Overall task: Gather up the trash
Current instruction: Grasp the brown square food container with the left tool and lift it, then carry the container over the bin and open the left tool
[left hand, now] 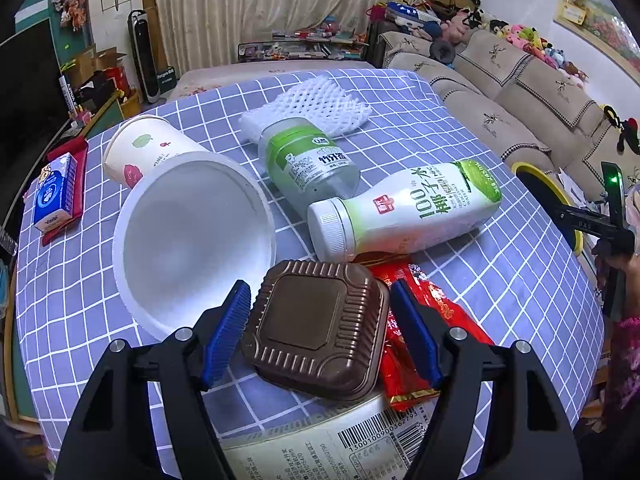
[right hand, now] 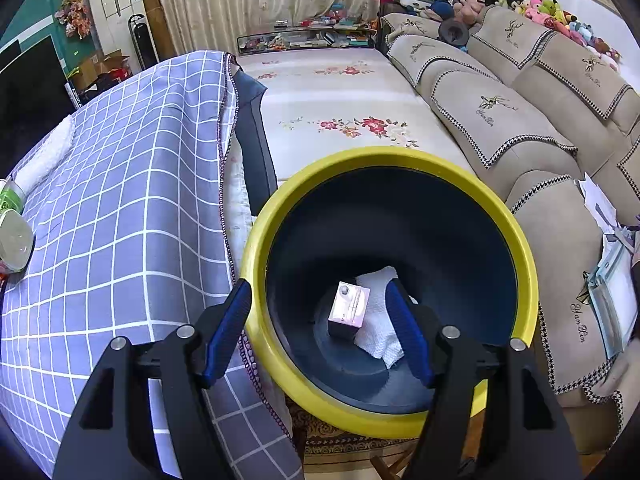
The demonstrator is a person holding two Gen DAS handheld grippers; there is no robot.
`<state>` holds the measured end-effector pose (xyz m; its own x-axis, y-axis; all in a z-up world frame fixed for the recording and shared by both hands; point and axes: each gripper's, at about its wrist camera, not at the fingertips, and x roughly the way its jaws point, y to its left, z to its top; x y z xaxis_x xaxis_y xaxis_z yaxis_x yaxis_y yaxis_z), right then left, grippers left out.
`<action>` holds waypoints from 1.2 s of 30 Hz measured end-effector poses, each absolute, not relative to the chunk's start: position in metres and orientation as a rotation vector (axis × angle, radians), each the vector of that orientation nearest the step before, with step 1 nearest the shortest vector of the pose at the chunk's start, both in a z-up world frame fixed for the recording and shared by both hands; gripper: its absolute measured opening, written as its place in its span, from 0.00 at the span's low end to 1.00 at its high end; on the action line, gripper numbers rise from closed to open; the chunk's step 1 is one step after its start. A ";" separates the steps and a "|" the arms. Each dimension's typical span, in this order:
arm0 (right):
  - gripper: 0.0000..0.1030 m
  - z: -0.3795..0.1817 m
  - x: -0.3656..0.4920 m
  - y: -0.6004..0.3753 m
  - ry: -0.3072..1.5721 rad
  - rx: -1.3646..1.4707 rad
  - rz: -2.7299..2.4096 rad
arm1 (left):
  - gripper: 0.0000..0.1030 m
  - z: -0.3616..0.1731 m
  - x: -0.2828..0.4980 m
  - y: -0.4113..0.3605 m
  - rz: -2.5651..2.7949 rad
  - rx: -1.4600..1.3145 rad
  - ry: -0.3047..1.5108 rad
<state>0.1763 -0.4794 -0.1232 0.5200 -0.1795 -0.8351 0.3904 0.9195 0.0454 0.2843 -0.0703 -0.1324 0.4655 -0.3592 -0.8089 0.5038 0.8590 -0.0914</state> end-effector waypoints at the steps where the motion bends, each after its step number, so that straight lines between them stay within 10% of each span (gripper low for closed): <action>1: 0.64 -0.123 0.175 -0.480 0.967 0.243 -0.344 | 0.74 -0.133 0.285 -0.069 -0.533 0.159 0.952; 36: 0.64 -0.109 0.143 -0.502 0.899 0.289 -0.353 | 0.69 -0.066 0.207 -0.174 -0.744 0.275 0.791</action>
